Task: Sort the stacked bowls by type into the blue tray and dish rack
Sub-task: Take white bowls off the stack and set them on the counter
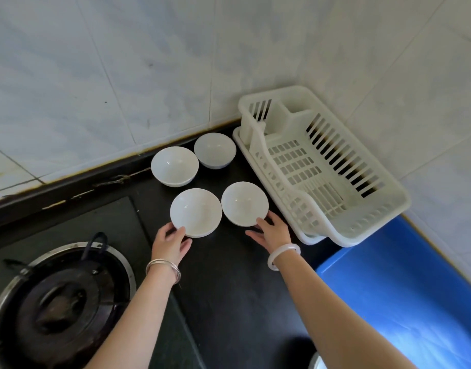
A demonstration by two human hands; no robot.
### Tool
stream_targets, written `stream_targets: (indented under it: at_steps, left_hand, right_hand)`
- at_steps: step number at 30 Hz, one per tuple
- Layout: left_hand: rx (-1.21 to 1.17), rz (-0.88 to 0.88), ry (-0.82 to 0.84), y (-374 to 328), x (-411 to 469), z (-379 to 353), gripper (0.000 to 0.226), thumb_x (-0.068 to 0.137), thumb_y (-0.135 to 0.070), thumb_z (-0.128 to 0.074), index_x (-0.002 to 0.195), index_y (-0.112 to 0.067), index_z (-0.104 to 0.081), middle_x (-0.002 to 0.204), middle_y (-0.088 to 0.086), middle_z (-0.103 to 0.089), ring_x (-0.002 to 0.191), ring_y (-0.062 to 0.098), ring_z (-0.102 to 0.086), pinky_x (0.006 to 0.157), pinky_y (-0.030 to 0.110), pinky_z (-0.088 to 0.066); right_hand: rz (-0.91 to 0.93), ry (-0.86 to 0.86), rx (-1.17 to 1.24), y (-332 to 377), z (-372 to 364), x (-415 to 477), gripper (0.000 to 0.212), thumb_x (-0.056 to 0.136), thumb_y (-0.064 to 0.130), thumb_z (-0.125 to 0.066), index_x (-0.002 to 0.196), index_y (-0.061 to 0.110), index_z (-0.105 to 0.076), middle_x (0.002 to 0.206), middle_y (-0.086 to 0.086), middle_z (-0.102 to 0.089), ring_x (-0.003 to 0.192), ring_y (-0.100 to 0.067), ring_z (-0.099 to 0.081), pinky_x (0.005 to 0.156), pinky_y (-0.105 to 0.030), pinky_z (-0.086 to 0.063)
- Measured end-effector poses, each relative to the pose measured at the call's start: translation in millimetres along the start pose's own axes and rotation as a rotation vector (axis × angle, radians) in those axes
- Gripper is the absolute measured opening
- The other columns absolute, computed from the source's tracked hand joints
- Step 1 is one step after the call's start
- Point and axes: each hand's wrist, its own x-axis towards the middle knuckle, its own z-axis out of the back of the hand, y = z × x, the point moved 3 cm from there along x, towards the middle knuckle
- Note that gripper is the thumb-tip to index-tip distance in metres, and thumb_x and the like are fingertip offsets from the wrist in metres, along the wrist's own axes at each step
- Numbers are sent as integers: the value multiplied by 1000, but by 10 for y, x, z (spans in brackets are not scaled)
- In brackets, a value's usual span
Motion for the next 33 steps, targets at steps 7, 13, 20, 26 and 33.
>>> stream_targets:
  at_steps: [7, 13, 20, 26, 33]
  left_hand:
    - [-180, -20, -15, -24, -38, -109, 33, 86, 1, -55, 117, -10, -54, 111, 6, -56, 116, 34, -54, 78, 34, -52]
    - [-139, -1, -91, -94, 17, -186, 31, 85, 0, -57, 110, -17, -55, 123, 6, -49, 119, 34, -52, 74, 32, -54]
    - [-154, 1, -119, -99, 11, -218, 33, 85, 0, -57, 114, -16, -56, 116, 2, -49, 117, 33, -54, 72, 31, -54]
    - [-133, -16, -149, -95, 16, -208, 30, 84, 0, -58, 109, -17, -56, 115, 1, -48, 117, 32, -53, 71, 32, -55]
    - [-107, -67, -116, -40, -5, -208, 34, 87, -4, -55, 120, -12, -54, 114, 3, -59, 112, 27, -58, 83, 32, -53]
  right_hand:
    - [54, -16, 195, -17, -110, 22, 49, 88, 1, -58, 134, 12, -48, 124, -15, -59, 97, -25, -65, 65, -27, -59]
    - [76, 11, 256, 111, -283, 138, 48, 89, 0, -56, 135, 9, -47, 118, -14, -60, 87, -20, -66, 60, -23, -59]
    - [99, 18, 236, 223, -447, 255, 46, 89, 0, -55, 134, 9, -48, 105, -11, -64, 85, -19, -67, 58, -20, -58]
    - [96, 10, 241, 221, -457, 269, 46, 90, 2, -54, 135, 10, -48, 112, -13, -62, 83, -18, -67, 60, -22, -58]
    - [3, 110, -6, 297, -425, 115, 48, 97, 27, -46, 143, 24, -34, 136, -12, -52, 99, -27, -62, 79, -34, -53]
